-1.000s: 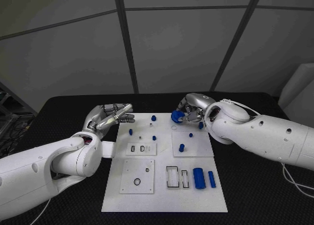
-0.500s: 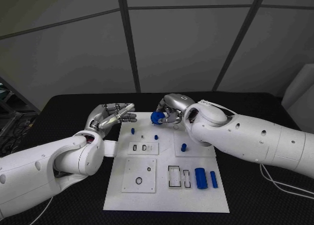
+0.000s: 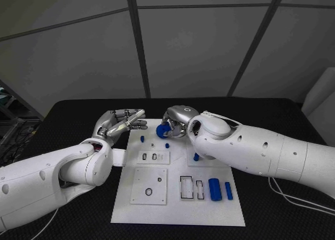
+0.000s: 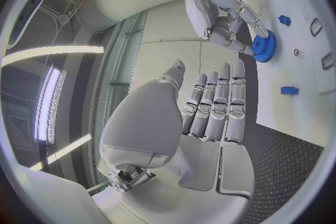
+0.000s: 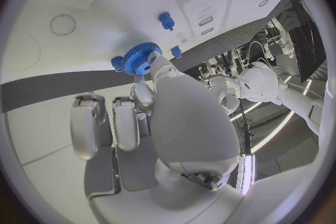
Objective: Assemble the parts on the task board
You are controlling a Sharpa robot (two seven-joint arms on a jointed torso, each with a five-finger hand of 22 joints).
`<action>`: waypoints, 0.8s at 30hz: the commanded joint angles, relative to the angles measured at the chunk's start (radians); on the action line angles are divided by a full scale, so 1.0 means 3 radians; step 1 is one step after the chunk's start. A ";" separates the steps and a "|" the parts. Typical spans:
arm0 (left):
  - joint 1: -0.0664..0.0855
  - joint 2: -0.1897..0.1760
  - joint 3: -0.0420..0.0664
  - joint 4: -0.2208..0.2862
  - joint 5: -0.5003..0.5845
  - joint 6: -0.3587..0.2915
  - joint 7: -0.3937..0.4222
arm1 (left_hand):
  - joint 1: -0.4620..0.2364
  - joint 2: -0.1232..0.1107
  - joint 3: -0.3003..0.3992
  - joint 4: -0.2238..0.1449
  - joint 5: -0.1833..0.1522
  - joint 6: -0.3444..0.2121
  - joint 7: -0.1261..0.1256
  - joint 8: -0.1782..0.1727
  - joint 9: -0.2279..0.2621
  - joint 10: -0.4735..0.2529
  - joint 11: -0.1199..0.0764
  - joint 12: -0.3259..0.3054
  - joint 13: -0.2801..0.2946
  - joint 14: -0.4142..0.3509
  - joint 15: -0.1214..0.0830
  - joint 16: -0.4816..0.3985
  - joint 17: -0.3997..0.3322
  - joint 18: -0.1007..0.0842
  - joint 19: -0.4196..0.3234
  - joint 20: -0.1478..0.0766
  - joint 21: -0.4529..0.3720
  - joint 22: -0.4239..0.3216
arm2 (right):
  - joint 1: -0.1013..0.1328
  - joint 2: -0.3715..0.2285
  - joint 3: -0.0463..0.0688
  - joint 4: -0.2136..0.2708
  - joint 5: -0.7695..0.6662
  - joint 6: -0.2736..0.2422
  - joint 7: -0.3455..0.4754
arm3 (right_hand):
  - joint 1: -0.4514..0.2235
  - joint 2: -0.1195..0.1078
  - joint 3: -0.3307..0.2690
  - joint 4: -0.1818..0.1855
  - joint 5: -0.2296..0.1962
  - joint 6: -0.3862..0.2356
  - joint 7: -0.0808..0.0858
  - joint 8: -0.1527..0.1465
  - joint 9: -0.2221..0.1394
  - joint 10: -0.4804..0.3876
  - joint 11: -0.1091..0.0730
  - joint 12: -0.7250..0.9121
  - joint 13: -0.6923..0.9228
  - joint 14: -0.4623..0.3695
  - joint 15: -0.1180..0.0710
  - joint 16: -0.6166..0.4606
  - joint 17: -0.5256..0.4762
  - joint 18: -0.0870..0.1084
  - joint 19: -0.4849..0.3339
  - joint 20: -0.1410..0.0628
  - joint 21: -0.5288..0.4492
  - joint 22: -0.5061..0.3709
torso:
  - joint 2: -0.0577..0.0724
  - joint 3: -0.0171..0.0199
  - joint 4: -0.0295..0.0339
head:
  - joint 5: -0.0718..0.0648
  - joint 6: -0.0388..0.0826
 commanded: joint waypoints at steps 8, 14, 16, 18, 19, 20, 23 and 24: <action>0.0006 0.0005 0.0003 0.0006 -0.0012 0.0036 0.0017 | -0.0015 0.0011 0.0005 -0.0023 -0.0013 0.0015 0.0014 -0.0020 0.0001 0.0002 0.0002 -0.0021 0.0001 -0.0014 0.0000 -0.0021 0.0003 -0.0049 -0.0030 0.0002 0.0016 0.0005 | -0.0007 0.0056 -0.0017 -0.0077 -0.0072 0.0099 -0.0007 | -0.0068 -0.0020 0.0034 -0.0009 -0.0010 0.0116 -0.0040 -0.0045 0.0004 -0.0034 0.0023 -0.0039 -0.0016 0.0220 -0.0004 0.0010 0.0217 -0.0039 0.0062 -0.0012 0.0017 0.0501 | -0.0002 0.0003 -0.0005 | 0.0010 -0.0007; 0.0006 0.0004 0.0003 0.0006 -0.0012 0.0036 0.0015 | -0.0015 0.0011 0.0005 -0.0023 -0.0013 0.0015 0.0014 -0.0020 0.0001 0.0002 0.0002 -0.0021 0.0001 -0.0014 0.0000 -0.0021 0.0003 -0.0049 -0.0030 0.0002 0.0016 0.0005 | -0.0009 0.0079 -0.0019 -0.0122 -0.0081 0.0070 -0.0052 | -0.0177 -0.0114 0.0041 0.0005 -0.0082 -0.0176 0.0052 -0.0242 -0.0044 -0.0146 0.0104 -0.0166 -0.0120 0.0219 0.0064 0.0012 0.0224 -0.0033 0.0040 0.0040 0.0004 0.0477 | -0.0002 0.0003 -0.0006 | 0.0011 -0.0007; 0.0006 0.0004 0.0003 0.0006 -0.0012 0.0036 0.0015 | -0.0015 0.0012 0.0005 -0.0024 -0.0013 0.0015 0.0015 -0.0021 0.0001 0.0002 0.0002 -0.0022 0.0001 -0.0014 0.0000 -0.0023 0.0004 -0.0049 -0.0031 0.0002 0.0017 0.0006 | -0.0009 0.0083 -0.0019 -0.0130 -0.0084 0.0059 -0.0071 | -0.0201 -0.0128 0.0039 0.0014 -0.0094 -0.0227 0.0063 -0.0274 -0.0046 -0.0165 0.0117 -0.0187 -0.0139 0.0220 0.0073 0.0014 0.0227 -0.0032 0.0037 0.0052 0.0002 0.0474 | -0.0001 0.0003 -0.0005 | 0.0011 -0.0006; 0.0006 0.0004 0.0003 0.0006 -0.0012 0.0036 0.0014 | -0.0015 0.0014 0.0004 -0.0028 -0.0013 0.0016 0.0015 -0.0023 0.0001 0.0002 0.0003 -0.0024 0.0001 -0.0015 0.0001 -0.0025 0.0006 -0.0049 -0.0035 0.0003 0.0018 0.0007 | -0.0009 0.0086 -0.0020 -0.0141 -0.0087 0.0059 -0.0096 | -0.0245 -0.0148 0.0036 0.0035 -0.0100 -0.0280 0.0077 -0.0308 -0.0043 -0.0182 0.0131 -0.0201 -0.0152 0.0219 0.0087 0.0014 0.0229 -0.0031 0.0033 0.0067 -0.0001 0.0470 | -0.0001 0.0003 -0.0005 | 0.0009 -0.0006; 0.0006 0.0003 0.0003 0.0005 -0.0012 0.0036 0.0013 | -0.0015 0.0014 0.0004 -0.0028 -0.0013 0.0016 0.0015 -0.0023 0.0001 0.0002 0.0003 -0.0024 0.0001 -0.0015 0.0001 -0.0025 0.0006 -0.0049 -0.0035 0.0003 0.0018 0.0007 | -0.0009 0.0086 -0.0020 -0.0145 -0.0088 0.0066 -0.0108 | -0.0265 -0.0156 0.0035 0.0046 -0.0099 -0.0290 0.0081 -0.0315 -0.0041 -0.0186 0.0135 -0.0203 -0.0153 0.0219 0.0091 0.0015 0.0231 -0.0031 0.0032 0.0073 -0.0002 0.0469 | -0.0001 0.0003 -0.0005 | 0.0009 -0.0006; 0.0006 0.0003 0.0003 0.0005 -0.0012 0.0037 0.0013 | -0.0015 0.0014 0.0004 -0.0028 -0.0013 0.0016 0.0015 -0.0023 0.0001 0.0002 0.0003 -0.0024 0.0001 -0.0015 0.0001 -0.0025 0.0006 -0.0049 -0.0035 0.0003 0.0018 0.0007 | -0.0009 0.0086 -0.0020 -0.0149 -0.0089 0.0076 -0.0120 | -0.0285 -0.0163 0.0034 0.0058 -0.0094 -0.0298 0.0084 -0.0320 -0.0039 -0.0190 0.0138 -0.0205 -0.0155 0.0220 0.0094 0.0018 0.0236 -0.0030 0.0032 0.0077 -0.0002 0.0468 | -0.0002 0.0004 -0.0004 | 0.0009 -0.0007; 0.0006 0.0001 0.0003 0.0004 -0.0012 0.0037 0.0010 | -0.0015 0.0014 0.0004 -0.0028 -0.0013 0.0016 0.0015 -0.0023 0.0001 0.0002 0.0003 -0.0024 0.0001 -0.0015 0.0001 -0.0025 0.0006 -0.0049 -0.0035 0.0003 0.0018 0.0007 | -0.0009 0.0083 -0.0020 -0.0155 -0.0091 0.0118 -0.0136 | -0.0366 -0.0192 0.0028 0.0111 -0.0061 -0.0310 0.0089 -0.0331 -0.0032 -0.0203 0.0146 -0.0212 -0.0163 0.0222 0.0104 0.0025 0.0250 -0.0030 0.0031 0.0090 -0.0002 0.0469 | -0.0003 0.0003 -0.0005 | 0.0008 -0.0011; 0.0006 0.0000 0.0003 0.0004 -0.0012 0.0037 0.0009 | -0.0015 0.0014 0.0004 -0.0028 -0.0013 0.0016 0.0015 -0.0023 0.0001 0.0002 0.0003 -0.0024 0.0001 -0.0015 0.0001 -0.0025 0.0006 -0.0049 -0.0035 0.0003 0.0018 0.0007 | -0.0009 0.0082 -0.0020 -0.0155 -0.0091 0.0132 -0.0138 | -0.0387 -0.0198 0.0026 0.0125 -0.0053 -0.0308 0.0090 -0.0331 -0.0030 -0.0204 0.0147 -0.0211 -0.0162 0.0222 0.0105 0.0026 0.0253 -0.0030 0.0031 0.0092 -0.0003 0.0469 | -0.0003 0.0003 -0.0005 | 0.0008 -0.0012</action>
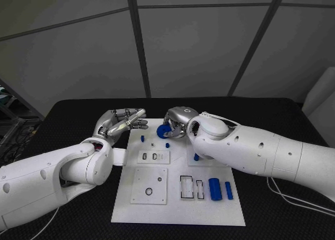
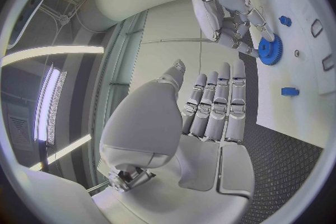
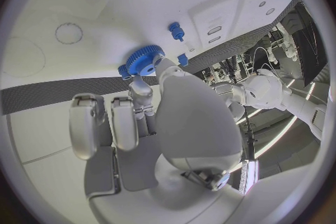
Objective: Assemble the parts on the task board
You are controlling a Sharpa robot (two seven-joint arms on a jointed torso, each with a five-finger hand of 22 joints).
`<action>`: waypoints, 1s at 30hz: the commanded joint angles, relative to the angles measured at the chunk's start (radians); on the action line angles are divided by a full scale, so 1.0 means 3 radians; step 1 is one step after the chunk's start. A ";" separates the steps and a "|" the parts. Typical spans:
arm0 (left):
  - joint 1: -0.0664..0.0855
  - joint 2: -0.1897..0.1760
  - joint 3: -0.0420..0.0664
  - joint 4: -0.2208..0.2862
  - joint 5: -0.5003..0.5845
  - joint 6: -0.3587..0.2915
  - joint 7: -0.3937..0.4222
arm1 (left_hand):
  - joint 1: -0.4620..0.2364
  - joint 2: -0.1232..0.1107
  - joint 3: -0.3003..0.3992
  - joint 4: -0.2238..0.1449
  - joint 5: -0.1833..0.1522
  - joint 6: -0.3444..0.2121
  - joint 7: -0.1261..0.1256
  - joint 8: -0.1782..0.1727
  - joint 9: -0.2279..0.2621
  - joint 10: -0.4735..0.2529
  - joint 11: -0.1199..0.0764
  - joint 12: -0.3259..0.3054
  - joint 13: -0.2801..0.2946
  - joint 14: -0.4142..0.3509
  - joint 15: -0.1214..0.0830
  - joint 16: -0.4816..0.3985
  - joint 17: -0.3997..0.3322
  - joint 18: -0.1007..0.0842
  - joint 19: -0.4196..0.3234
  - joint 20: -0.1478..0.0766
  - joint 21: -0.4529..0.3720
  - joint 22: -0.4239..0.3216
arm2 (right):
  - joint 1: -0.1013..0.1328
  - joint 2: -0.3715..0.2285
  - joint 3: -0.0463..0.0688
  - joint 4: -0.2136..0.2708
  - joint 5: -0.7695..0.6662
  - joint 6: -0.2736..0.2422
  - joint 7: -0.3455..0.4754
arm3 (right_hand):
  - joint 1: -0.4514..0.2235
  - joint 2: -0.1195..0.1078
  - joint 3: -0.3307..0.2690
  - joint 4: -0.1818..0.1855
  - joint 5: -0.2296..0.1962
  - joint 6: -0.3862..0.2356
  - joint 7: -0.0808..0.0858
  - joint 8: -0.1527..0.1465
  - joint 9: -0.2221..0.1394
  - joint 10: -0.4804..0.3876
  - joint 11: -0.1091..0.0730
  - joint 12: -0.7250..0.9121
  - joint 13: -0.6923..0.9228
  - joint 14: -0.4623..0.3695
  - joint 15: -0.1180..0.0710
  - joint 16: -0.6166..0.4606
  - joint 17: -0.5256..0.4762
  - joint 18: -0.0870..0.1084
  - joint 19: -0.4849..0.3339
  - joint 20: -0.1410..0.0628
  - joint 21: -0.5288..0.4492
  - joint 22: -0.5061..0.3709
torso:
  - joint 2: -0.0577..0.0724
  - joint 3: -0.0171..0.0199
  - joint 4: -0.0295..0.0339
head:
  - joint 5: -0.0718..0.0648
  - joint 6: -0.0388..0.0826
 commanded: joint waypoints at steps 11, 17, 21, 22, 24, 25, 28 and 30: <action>0.0006 0.0000 0.0003 0.0003 -0.0012 0.0032 0.0006 | -0.0016 0.0014 -0.0006 -0.0020 -0.0014 0.0015 0.0016 -0.0025 0.0000 0.0001 0.0003 -0.0010 0.0000 -0.0017 0.0002 -0.0014 0.0004 -0.0049 -0.0025 -0.0009 0.0019 0.0004 | 0.0009 -0.0014 0.0002 0.0004 0.0037 0.0186 -0.0035 | -0.0629 0.0010 -0.0001 0.0137 0.0298 0.0028 -0.0007 -0.0005 0.0026 -0.0003 0.0011 0.0057 0.0055 0.0223 0.0042 0.0022 0.0270 -0.0029 0.0031 0.0046 -0.0004 0.0473 | -0.0001 0.0000 -0.0001 | -0.0006 -0.0005; 0.0006 -0.0003 0.0003 0.0002 -0.0012 0.0026 0.0004 | -0.0021 0.0013 -0.0010 -0.0024 -0.0013 0.0010 0.0023 -0.0032 -0.0001 -0.0006 0.0008 -0.0017 -0.0001 -0.0021 0.0004 -0.0020 0.0007 -0.0050 -0.0033 -0.0007 0.0021 0.0005 | 0.0009 -0.0031 0.0002 0.0003 0.0147 0.0285 0.0005 | -0.1077 0.0089 0.0051 0.0142 0.0345 0.0084 -0.0019 0.0008 0.0031 0.0060 0.0007 0.0179 0.0170 0.0232 0.0038 0.0042 0.0310 -0.0034 0.0049 0.0045 0.0007 0.0498 | 0.0000 0.0001 -0.0002 | -0.0003 -0.0008; 0.0006 -0.0007 0.0003 0.0003 -0.0012 0.0020 0.0004 | -0.0023 0.0014 -0.0011 -0.0026 -0.0014 0.0006 0.0027 -0.0037 -0.0002 -0.0011 0.0011 -0.0021 -0.0002 -0.0022 0.0006 -0.0023 0.0009 -0.0050 -0.0037 -0.0006 0.0022 0.0006 | 0.0009 -0.0047 0.0002 0.0006 0.0185 0.0307 0.0001 | -0.1312 0.0127 -0.0100 0.0128 0.0911 0.0093 -0.0022 -0.0007 0.0027 0.0076 0.0004 0.0231 0.0225 0.0235 0.0034 0.0054 0.0333 -0.0036 0.0055 0.0038 0.0010 0.0507 | 0.0000 0.0001 -0.0004 | -0.0004 -0.0010; 0.0006 -0.0007 0.0003 0.0003 -0.0012 0.0019 0.0004 | -0.0023 0.0014 -0.0011 -0.0026 -0.0014 0.0006 0.0027 -0.0037 -0.0002 -0.0011 0.0011 -0.0021 -0.0002 -0.0022 0.0006 -0.0023 0.0009 -0.0050 -0.0037 -0.0006 0.0022 0.0006 | 0.0009 -0.0054 0.0002 0.0010 0.0189 0.0283 -0.0004 | -0.1320 0.0134 -0.0135 0.0127 0.0990 0.0095 -0.0021 -0.0010 0.0027 0.0077 0.0005 0.0237 0.0231 0.0235 0.0034 0.0055 0.0336 -0.0037 0.0056 0.0038 0.0011 0.0509 | -0.0001 0.0001 -0.0003 | -0.0004 -0.0011; 0.0006 -0.0009 0.0003 0.0003 -0.0012 0.0018 0.0004 | -0.0022 0.0015 -0.0011 -0.0029 -0.0013 0.0004 0.0028 -0.0039 -0.0002 -0.0014 0.0012 -0.0024 -0.0002 -0.0023 0.0007 -0.0025 0.0010 -0.0051 -0.0039 -0.0005 0.0023 0.0007 | 0.0009 -0.0073 0.0002 0.0023 0.0182 0.0209 -0.0006 | -0.1297 0.0147 -0.0183 0.0121 0.1057 0.0103 -0.0021 -0.0011 0.0027 0.0084 0.0005 0.0254 0.0249 0.0236 0.0035 0.0058 0.0340 -0.0038 0.0059 0.0038 0.0013 0.0513 | -0.0002 0.0001 -0.0002 | -0.0004 -0.0011; 0.0006 -0.0010 0.0003 0.0004 -0.0012 0.0018 0.0004 | -0.0022 0.0015 -0.0011 -0.0029 -0.0013 0.0004 0.0028 -0.0039 -0.0002 -0.0014 0.0012 -0.0024 -0.0002 -0.0023 0.0007 -0.0025 0.0010 -0.0051 -0.0039 -0.0005 0.0023 0.0007 | 0.0009 -0.0086 0.0002 0.0033 0.0177 0.0164 -0.0006 | -0.1257 0.0149 -0.0205 0.0114 0.1075 0.0111 -0.0023 -0.0010 0.0028 0.0095 0.0003 0.0273 0.0269 0.0237 0.0034 0.0059 0.0344 -0.0039 0.0063 0.0039 0.0015 0.0519 | -0.0002 0.0002 -0.0001 | -0.0004 -0.0014; 0.0006 -0.0013 0.0003 0.0004 -0.0012 0.0017 0.0004 | -0.0022 0.0015 -0.0011 -0.0029 -0.0013 0.0004 0.0028 -0.0039 -0.0002 -0.0014 0.0012 -0.0024 -0.0002 -0.0023 0.0007 -0.0025 0.0010 -0.0051 -0.0039 -0.0005 0.0023 0.0007 | 0.0008 -0.0128 0.0002 0.0067 0.0162 0.0014 0.0002 | -0.1166 0.0152 -0.0249 0.0101 0.1092 0.0125 -0.0027 -0.0010 0.0029 0.0110 0.0000 0.0299 0.0296 0.0238 0.0031 0.0063 0.0351 -0.0042 0.0072 0.0037 0.0021 0.0531 | -0.0002 0.0004 -0.0004 | -0.0003 -0.0014; 0.0006 -0.0015 0.0003 0.0003 -0.0012 0.0016 0.0004 | -0.0022 0.0015 -0.0011 -0.0029 -0.0013 0.0004 0.0028 -0.0039 -0.0002 -0.0014 0.0012 -0.0024 -0.0002 -0.0023 0.0007 -0.0025 0.0010 -0.0051 -0.0039 -0.0005 0.0023 0.0007 | 0.0008 -0.0171 0.0002 0.0102 0.0155 -0.0138 0.0025 | -0.1111 0.0159 -0.0269 0.0096 0.1114 0.0129 -0.0028 -0.0011 0.0028 0.0113 -0.0002 0.0304 0.0302 0.0238 0.0030 0.0063 0.0352 -0.0043 0.0076 0.0035 0.0023 0.0536 | -0.0004 0.0004 -0.0007 | -0.0002 -0.0012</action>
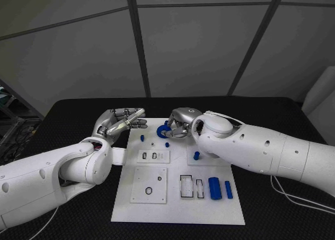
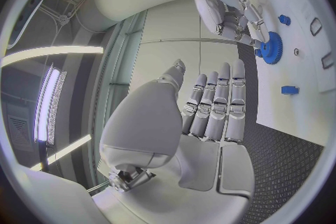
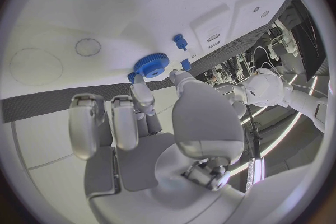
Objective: Assemble the parts on the task board
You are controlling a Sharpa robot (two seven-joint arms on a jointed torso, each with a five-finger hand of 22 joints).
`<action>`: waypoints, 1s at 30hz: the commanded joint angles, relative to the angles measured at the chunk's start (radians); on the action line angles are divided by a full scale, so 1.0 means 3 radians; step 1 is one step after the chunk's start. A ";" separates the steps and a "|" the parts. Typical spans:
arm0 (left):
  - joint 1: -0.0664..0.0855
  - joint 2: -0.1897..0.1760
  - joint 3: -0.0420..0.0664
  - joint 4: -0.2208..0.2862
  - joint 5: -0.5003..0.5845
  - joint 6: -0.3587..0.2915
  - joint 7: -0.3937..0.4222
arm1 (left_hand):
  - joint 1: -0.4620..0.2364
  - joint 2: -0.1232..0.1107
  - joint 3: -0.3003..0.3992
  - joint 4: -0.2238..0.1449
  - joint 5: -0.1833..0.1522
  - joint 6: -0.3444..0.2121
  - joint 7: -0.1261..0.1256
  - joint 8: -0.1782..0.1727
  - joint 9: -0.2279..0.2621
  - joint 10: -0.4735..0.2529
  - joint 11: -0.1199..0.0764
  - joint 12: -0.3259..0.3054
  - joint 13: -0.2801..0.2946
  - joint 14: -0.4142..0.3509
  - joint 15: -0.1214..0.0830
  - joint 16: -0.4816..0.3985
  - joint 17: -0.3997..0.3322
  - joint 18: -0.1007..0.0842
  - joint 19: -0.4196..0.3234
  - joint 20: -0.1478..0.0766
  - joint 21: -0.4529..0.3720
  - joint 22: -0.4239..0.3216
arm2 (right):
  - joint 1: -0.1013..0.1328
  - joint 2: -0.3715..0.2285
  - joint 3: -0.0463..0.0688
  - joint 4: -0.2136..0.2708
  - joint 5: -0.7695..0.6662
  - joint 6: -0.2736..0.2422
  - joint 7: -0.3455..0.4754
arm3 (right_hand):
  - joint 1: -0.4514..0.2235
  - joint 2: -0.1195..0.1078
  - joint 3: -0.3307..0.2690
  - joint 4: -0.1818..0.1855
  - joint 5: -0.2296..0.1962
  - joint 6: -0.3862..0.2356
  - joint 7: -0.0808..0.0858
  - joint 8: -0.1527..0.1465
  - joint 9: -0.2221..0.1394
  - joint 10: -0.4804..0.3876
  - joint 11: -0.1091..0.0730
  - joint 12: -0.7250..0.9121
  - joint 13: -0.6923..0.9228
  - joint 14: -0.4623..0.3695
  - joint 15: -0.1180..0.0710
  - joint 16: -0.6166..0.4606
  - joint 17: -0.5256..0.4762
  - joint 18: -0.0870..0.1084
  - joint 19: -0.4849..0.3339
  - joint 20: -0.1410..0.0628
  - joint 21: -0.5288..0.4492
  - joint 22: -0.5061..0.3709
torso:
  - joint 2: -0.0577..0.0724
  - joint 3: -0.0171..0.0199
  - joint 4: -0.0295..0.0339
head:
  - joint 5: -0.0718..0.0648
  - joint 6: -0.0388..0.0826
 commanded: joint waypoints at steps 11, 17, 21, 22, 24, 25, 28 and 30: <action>0.0005 -0.0020 0.0003 -0.0016 -0.0012 0.0032 0.0014 | -0.0019 0.0017 0.0000 -0.0024 -0.0013 0.0002 0.0029 -0.0016 -0.0002 -0.0017 0.0013 -0.0015 -0.0003 -0.0023 0.0008 -0.0014 0.0006 -0.0050 -0.0030 0.0008 0.0012 0.0004 | -0.0003 -0.0580 0.0002 0.0446 0.0683 -0.0883 0.0717 | 0.0649 0.0026 -0.0068 -0.0170 -0.0135 0.0060 -0.0023 -0.0017 -0.0007 0.0031 -0.0026 0.0028 0.0028 0.0213 -0.0015 -0.0038 0.0248 -0.0019 -0.0001 -0.0006 -0.0029 0.0442 | -0.0013 0.0007 -0.0016 | -0.0008 0.0038; 0.0005 -0.0025 0.0002 -0.0040 -0.0012 0.0075 0.0005 | -0.0014 0.0021 0.0002 -0.0033 -0.0013 0.0011 0.0025 -0.0015 0.0000 -0.0007 0.0010 -0.0013 0.0000 -0.0022 0.0008 -0.0017 0.0010 -0.0050 -0.0036 0.0009 0.0015 0.0007 | 0.0001 -0.1130 0.0004 0.0620 0.1365 -0.0586 0.1175 | 0.1076 -0.0027 -0.0025 -0.0407 -0.0717 0.0134 -0.0055 -0.0009 -0.0002 -0.0037 -0.0055 -0.0087 -0.0065 0.0188 -0.0039 -0.0109 0.0139 0.0017 -0.0118 -0.0025 -0.0112 0.0298 | -0.0037 0.0022 -0.0057 | -0.0011 0.0048; 0.0005 -0.0012 0.0002 -0.0055 -0.0012 0.0103 -0.0001 | -0.0014 0.0025 0.0002 -0.0042 -0.0013 0.0027 0.0020 -0.0012 0.0003 0.0016 0.0005 -0.0005 0.0004 -0.0019 0.0005 -0.0021 0.0017 -0.0048 -0.0044 0.0009 0.0021 0.0011 | 0.0002 -0.1372 0.0003 0.0588 0.1499 -0.0465 0.1320 | 0.1200 -0.0074 -0.0031 -0.0485 -0.0769 0.0148 -0.0092 -0.0017 -0.0005 -0.0066 -0.0086 -0.0137 -0.0106 0.0175 -0.0061 -0.0145 0.0087 0.0037 -0.0183 -0.0040 -0.0160 0.0218 | -0.0045 0.0031 -0.0070 | -0.0049 0.0056; 0.0005 -0.0009 0.0002 -0.0059 -0.0012 0.0108 -0.0002 | -0.0014 0.0026 0.0002 -0.0043 -0.0014 0.0029 0.0019 -0.0012 0.0003 0.0020 0.0004 -0.0004 0.0005 -0.0018 0.0005 -0.0022 0.0018 -0.0048 -0.0045 0.0009 0.0022 0.0011 | 0.0002 -0.1414 0.0003 0.0574 0.1512 -0.0448 0.1343 | 0.1222 -0.0081 -0.0033 -0.0498 -0.0772 0.0150 -0.0100 -0.0020 -0.0006 -0.0071 -0.0093 -0.0148 -0.0114 0.0174 -0.0067 -0.0151 0.0080 0.0039 -0.0191 -0.0046 -0.0167 0.0209 | -0.0047 0.0035 -0.0073 | -0.0056 0.0058; 0.0004 -0.0001 0.0002 -0.0068 -0.0012 0.0117 -0.0005 | -0.0014 0.0027 0.0002 -0.0046 -0.0013 0.0033 0.0017 -0.0011 0.0003 0.0026 0.0002 -0.0002 0.0006 -0.0018 0.0004 -0.0023 0.0020 -0.0048 -0.0047 0.0009 0.0023 0.0012 | 0.0001 -0.1496 0.0002 0.0535 0.1525 -0.0421 0.1390 | 0.1250 -0.0092 -0.0040 -0.0513 -0.0774 0.0151 -0.0109 -0.0026 -0.0008 -0.0077 -0.0101 -0.0161 -0.0124 0.0173 -0.0075 -0.0157 0.0075 0.0042 -0.0201 -0.0054 -0.0176 0.0196 | -0.0048 0.0044 -0.0078 | -0.0069 0.0059; 0.0004 0.0003 0.0001 -0.0073 -0.0012 0.0120 -0.0006 | -0.0014 0.0028 0.0002 -0.0048 -0.0013 0.0035 0.0016 -0.0011 0.0004 0.0030 0.0001 -0.0001 0.0007 -0.0017 0.0004 -0.0023 0.0021 -0.0047 -0.0048 0.0009 0.0025 0.0013 | 0.0000 -0.1526 0.0002 0.0514 0.1517 -0.0414 0.1409 | 0.1261 -0.0097 -0.0043 -0.0519 -0.0773 0.0143 -0.0112 -0.0033 -0.0011 -0.0078 -0.0105 -0.0164 -0.0126 0.0174 -0.0078 -0.0158 0.0076 0.0042 -0.0203 -0.0058 -0.0178 0.0193 | -0.0047 0.0047 -0.0077 | -0.0074 0.0059; 0.0003 0.0012 0.0001 -0.0086 -0.0012 0.0125 -0.0008 | -0.0014 0.0028 0.0002 -0.0048 -0.0013 0.0035 0.0016 -0.0011 0.0004 0.0030 0.0001 -0.0001 0.0007 -0.0017 0.0004 -0.0023 0.0021 -0.0047 -0.0048 0.0009 0.0025 0.0013 | -0.0002 -0.1573 0.0001 0.0456 0.1484 -0.0398 0.1445 | 0.1283 -0.0112 -0.0060 -0.0530 -0.0771 0.0092 -0.0109 -0.0062 -0.0023 -0.0083 -0.0104 -0.0179 -0.0137 0.0175 -0.0082 -0.0162 0.0074 0.0043 -0.0206 -0.0065 -0.0184 0.0188 | -0.0045 0.0054 -0.0080 | -0.0091 0.0065; 0.0002 0.0019 0.0001 -0.0096 -0.0012 0.0127 -0.0008 | -0.0014 0.0028 0.0002 -0.0048 -0.0013 0.0035 0.0016 -0.0011 0.0004 0.0030 0.0001 -0.0001 0.0007 -0.0017 0.0004 -0.0023 0.0021 -0.0047 -0.0048 0.0009 0.0025 0.0013 | -0.0004 -0.1580 0.0001 0.0420 0.1471 -0.0387 0.1460 | 0.1293 -0.0119 -0.0075 -0.0532 -0.0769 0.0035 -0.0092 -0.0077 -0.0033 -0.0086 -0.0092 -0.0189 -0.0145 0.0175 -0.0076 -0.0166 0.0072 0.0044 -0.0209 -0.0065 -0.0189 0.0182 | -0.0044 0.0055 -0.0080 | -0.0097 0.0065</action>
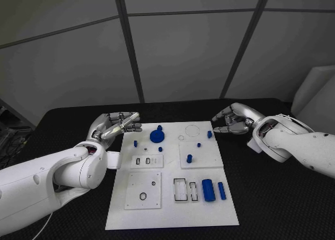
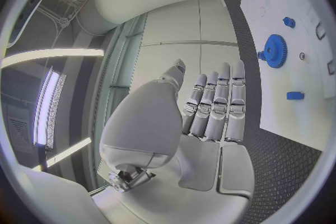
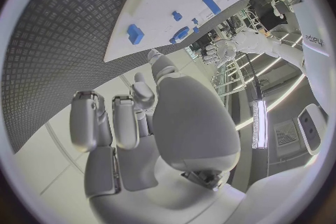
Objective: Assemble the parts on the task board
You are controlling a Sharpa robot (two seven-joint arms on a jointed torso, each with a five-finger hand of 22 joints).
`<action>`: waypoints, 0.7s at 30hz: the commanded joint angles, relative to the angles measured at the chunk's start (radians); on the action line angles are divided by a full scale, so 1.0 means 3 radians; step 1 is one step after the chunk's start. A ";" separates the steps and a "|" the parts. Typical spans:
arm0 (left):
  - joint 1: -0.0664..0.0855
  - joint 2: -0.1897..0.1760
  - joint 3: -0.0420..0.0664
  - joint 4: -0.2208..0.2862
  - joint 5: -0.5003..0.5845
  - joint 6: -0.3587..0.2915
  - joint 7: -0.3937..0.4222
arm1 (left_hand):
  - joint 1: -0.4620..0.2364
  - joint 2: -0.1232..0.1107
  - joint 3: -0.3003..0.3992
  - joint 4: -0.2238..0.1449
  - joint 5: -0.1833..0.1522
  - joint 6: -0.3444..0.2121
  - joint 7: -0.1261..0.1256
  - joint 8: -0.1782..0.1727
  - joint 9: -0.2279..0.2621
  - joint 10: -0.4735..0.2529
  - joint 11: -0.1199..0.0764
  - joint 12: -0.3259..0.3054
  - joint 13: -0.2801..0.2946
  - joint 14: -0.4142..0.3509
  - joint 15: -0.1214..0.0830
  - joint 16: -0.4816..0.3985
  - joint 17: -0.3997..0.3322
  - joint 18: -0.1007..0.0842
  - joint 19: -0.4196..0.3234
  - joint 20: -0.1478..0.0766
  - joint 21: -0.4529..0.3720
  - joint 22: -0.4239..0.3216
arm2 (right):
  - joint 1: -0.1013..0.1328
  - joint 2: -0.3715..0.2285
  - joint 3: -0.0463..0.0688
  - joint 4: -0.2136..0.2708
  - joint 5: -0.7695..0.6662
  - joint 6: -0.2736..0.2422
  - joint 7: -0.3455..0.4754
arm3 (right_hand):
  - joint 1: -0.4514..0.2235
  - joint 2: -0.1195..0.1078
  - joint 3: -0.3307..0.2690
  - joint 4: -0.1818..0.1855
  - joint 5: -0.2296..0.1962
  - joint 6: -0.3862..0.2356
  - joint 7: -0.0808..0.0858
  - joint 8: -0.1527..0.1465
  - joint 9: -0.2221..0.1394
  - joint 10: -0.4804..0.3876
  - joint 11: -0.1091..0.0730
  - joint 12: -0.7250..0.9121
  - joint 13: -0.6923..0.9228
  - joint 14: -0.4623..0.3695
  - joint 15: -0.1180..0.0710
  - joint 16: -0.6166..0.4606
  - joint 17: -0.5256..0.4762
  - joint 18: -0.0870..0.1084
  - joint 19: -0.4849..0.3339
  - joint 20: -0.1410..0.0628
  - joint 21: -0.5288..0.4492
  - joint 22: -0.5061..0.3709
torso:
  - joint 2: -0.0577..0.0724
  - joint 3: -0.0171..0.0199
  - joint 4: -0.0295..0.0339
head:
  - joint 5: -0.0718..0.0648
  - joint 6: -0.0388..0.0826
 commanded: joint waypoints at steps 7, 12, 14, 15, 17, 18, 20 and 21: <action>-0.0002 0.0031 0.0002 -0.0034 -0.0012 0.0072 0.0004 | -0.0014 0.0028 -0.0008 -0.0020 -0.0013 0.0023 0.0004 -0.0011 0.0004 0.0030 0.0001 -0.0001 0.0003 -0.0017 0.0004 -0.0011 0.0003 -0.0047 -0.0024 0.0009 0.0012 0.0006 | -0.0027 0.0046 0.0000 -0.0148 0.0025 0.0155 0.0196 | 0.0040 -0.0004 -0.0040 -0.0002 -0.0004 -0.0102 0.0044 -0.0011 -0.0009 -0.0027 0.0042 -0.0026 -0.0016 0.0166 0.0006 -0.0018 0.0078 0.0043 -0.0024 0.0012 -0.0028 0.0177 | 0.0000 -0.0009 0.0008 | -0.0033 -0.0002; -0.0003 0.0032 0.0002 -0.0041 -0.0012 0.0069 0.0004 | -0.0013 0.0030 -0.0007 -0.0022 -0.0013 0.0025 0.0003 -0.0011 0.0004 0.0034 0.0000 -0.0001 0.0003 -0.0017 0.0003 -0.0012 0.0005 -0.0047 -0.0026 0.0009 0.0013 0.0007 | -0.0072 0.0082 0.0000 -0.0211 -0.0005 0.0197 0.0176 | 0.0033 -0.0002 -0.0054 0.0009 0.0000 -0.0103 0.0055 -0.0004 -0.0006 -0.0023 0.0052 -0.0021 -0.0012 0.0169 0.0013 -0.0013 0.0088 0.0042 -0.0019 0.0018 -0.0026 0.0182 | 0.0001 -0.0010 0.0002 | -0.0030 -0.0004; -0.0003 0.0031 0.0002 -0.0044 -0.0012 0.0066 0.0005 | -0.0013 0.0030 -0.0007 -0.0022 -0.0013 0.0025 0.0003 -0.0011 0.0004 0.0034 0.0000 -0.0001 0.0003 -0.0017 0.0003 -0.0012 0.0005 -0.0047 -0.0026 0.0009 0.0013 0.0007 | -0.0100 0.0108 0.0000 -0.0238 -0.0016 0.0209 0.0168 | 0.0031 -0.0001 -0.0058 0.0012 0.0002 -0.0102 0.0057 -0.0002 -0.0005 -0.0022 0.0054 -0.0022 -0.0012 0.0170 0.0015 -0.0011 0.0092 0.0042 -0.0017 0.0020 -0.0025 0.0184 | 0.0001 -0.0009 -0.0002 | -0.0023 -0.0011; -0.0004 0.0031 0.0002 -0.0045 -0.0012 0.0066 0.0005 | -0.0013 0.0030 -0.0007 -0.0022 -0.0013 0.0025 0.0003 -0.0011 0.0004 0.0034 0.0000 -0.0001 0.0003 -0.0017 0.0003 -0.0012 0.0005 -0.0047 -0.0026 0.0009 0.0013 0.0007 | -0.0108 0.0116 0.0000 -0.0245 -0.0020 0.0212 0.0166 | 0.0029 0.0000 -0.0060 0.0014 0.0002 -0.0101 0.0059 -0.0001 -0.0004 -0.0019 0.0056 -0.0016 -0.0007 0.0172 0.0016 -0.0008 0.0098 0.0042 -0.0018 0.0021 -0.0026 0.0183 | 0.0001 -0.0009 -0.0002 | -0.0022 -0.0012; -0.0004 0.0032 0.0002 -0.0045 -0.0012 0.0066 0.0006 | -0.0013 0.0030 -0.0007 -0.0022 -0.0013 0.0025 0.0003 -0.0011 0.0004 0.0034 0.0000 -0.0001 0.0003 -0.0017 0.0003 -0.0012 0.0005 -0.0047 -0.0026 0.0009 0.0013 0.0007 | -0.0125 0.0136 0.0000 -0.0261 -0.0027 0.0219 0.0163 | 0.0028 0.0004 -0.0063 0.0017 0.0004 -0.0098 0.0061 0.0002 -0.0002 -0.0016 0.0058 -0.0012 -0.0004 0.0172 0.0018 -0.0007 0.0099 0.0041 -0.0015 0.0022 -0.0024 0.0186 | 0.0001 -0.0013 0.0003 | -0.0024 -0.0017; -0.0004 0.0032 0.0002 -0.0045 -0.0012 0.0066 0.0006 | -0.0013 0.0030 -0.0007 -0.0022 -0.0013 0.0025 0.0003 -0.0011 0.0004 0.0034 0.0000 -0.0001 0.0003 -0.0017 0.0003 -0.0012 0.0005 -0.0047 -0.0026 0.0009 0.0013 0.0007 | -0.0131 0.0144 0.0000 -0.0267 -0.0028 0.0221 0.0162 | 0.0028 0.0004 -0.0063 0.0017 0.0004 -0.0098 0.0061 0.0002 -0.0002 -0.0016 0.0058 -0.0012 -0.0004 0.0172 0.0018 -0.0007 0.0099 0.0041 -0.0015 0.0022 -0.0024 0.0186 | 0.0001 -0.0013 0.0003 | -0.0024 -0.0017; -0.0004 0.0033 0.0002 -0.0045 -0.0012 0.0066 0.0006 | -0.0013 0.0030 -0.0007 -0.0023 -0.0013 0.0025 0.0003 -0.0012 0.0004 0.0035 0.0000 -0.0001 0.0003 -0.0017 0.0003 -0.0013 0.0005 -0.0047 -0.0027 0.0009 0.0014 0.0007 | -0.0142 0.0161 0.0000 -0.0281 -0.0032 0.0223 0.0159 | 0.0028 0.0010 -0.0064 0.0020 0.0005 -0.0092 0.0063 0.0006 -0.0001 -0.0013 0.0059 -0.0009 0.0000 0.0173 0.0020 -0.0005 0.0102 0.0040 -0.0012 0.0024 -0.0023 0.0189 | -0.0001 -0.0014 0.0003 | -0.0023 -0.0020; -0.0004 0.0034 0.0002 -0.0045 -0.0012 0.0066 0.0006 | -0.0013 0.0030 -0.0007 -0.0024 -0.0013 0.0025 0.0003 -0.0012 0.0004 0.0035 0.0000 -0.0001 0.0003 -0.0017 0.0003 -0.0013 0.0005 -0.0047 -0.0027 0.0009 0.0014 0.0007 | -0.0146 0.0168 0.0000 -0.0288 -0.0033 0.0222 0.0158 | 0.0028 0.0015 -0.0066 0.0023 0.0007 -0.0087 0.0064 0.0009 0.0001 -0.0009 0.0061 -0.0003 0.0004 0.0174 0.0022 -0.0004 0.0106 0.0040 -0.0010 0.0026 -0.0022 0.0191 | -0.0001 -0.0015 0.0005 | -0.0022 -0.0022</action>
